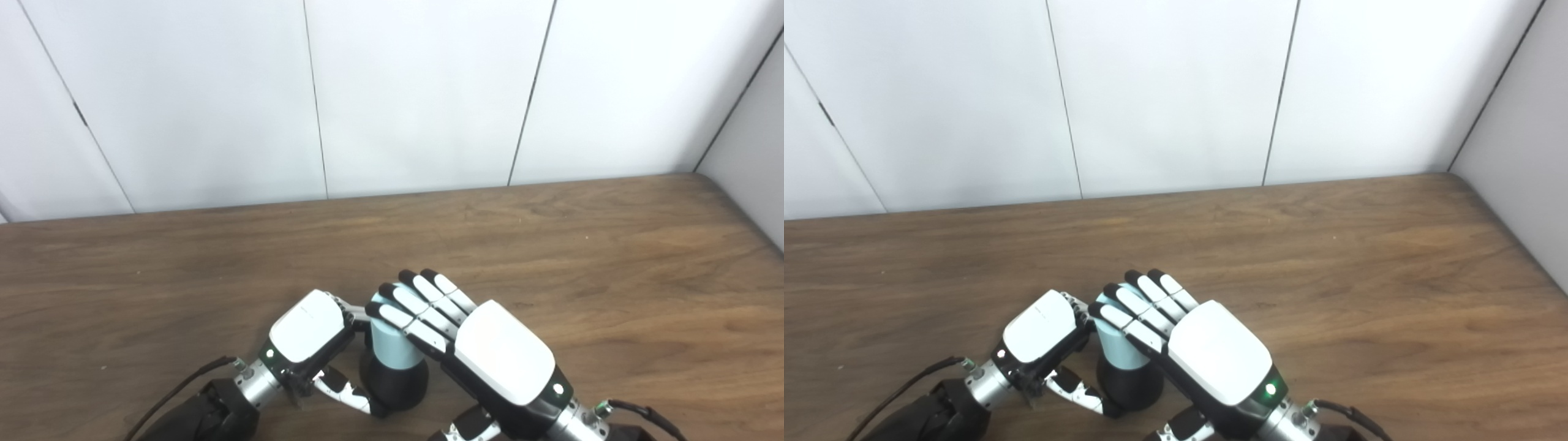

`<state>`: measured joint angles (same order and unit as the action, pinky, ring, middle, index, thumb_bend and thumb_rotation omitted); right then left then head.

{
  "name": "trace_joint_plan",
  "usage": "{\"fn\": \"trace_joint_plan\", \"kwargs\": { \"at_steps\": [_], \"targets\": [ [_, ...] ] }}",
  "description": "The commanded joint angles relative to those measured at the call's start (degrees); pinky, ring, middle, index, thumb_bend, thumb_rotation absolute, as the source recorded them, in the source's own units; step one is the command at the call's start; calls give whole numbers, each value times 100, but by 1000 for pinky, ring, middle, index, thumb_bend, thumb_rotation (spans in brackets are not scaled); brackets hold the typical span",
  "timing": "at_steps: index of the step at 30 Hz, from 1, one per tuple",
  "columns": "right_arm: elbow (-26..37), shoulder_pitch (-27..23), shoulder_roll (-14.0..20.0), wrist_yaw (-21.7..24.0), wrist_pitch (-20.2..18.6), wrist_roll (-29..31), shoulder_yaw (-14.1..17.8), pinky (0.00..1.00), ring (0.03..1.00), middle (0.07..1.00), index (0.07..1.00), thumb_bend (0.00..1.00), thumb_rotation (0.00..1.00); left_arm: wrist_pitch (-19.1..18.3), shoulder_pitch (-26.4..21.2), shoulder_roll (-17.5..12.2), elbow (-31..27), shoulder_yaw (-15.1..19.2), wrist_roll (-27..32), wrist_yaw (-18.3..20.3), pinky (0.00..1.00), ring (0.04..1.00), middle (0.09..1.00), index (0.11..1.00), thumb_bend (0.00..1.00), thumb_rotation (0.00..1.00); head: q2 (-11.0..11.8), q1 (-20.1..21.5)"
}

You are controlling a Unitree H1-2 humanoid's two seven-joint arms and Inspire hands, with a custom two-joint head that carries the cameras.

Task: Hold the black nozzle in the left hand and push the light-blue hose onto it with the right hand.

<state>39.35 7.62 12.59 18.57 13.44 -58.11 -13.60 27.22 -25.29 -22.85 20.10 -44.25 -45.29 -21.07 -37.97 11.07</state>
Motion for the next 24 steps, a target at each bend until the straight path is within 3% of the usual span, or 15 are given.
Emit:
{"fn": "trace_joint_plan", "kwargs": {
  "at_steps": [1, 24],
  "targets": [
    [-250, 225, 179, 434, -81, -178, -81, 998, 1000, 944, 893, 890, 737, -31, 627, 332, 487, -366, 25, -133, 110, 159, 471, 476, 526, 0, -2, 3],
    [-282, 207, 209, 529, -175, -182, -115, 962, 1000, 941, 896, 893, 734, -30, 573, 318, 513, -461, 94, -204, 121, 172, 471, 478, 525, 0, -3, -7]
  ]
}}
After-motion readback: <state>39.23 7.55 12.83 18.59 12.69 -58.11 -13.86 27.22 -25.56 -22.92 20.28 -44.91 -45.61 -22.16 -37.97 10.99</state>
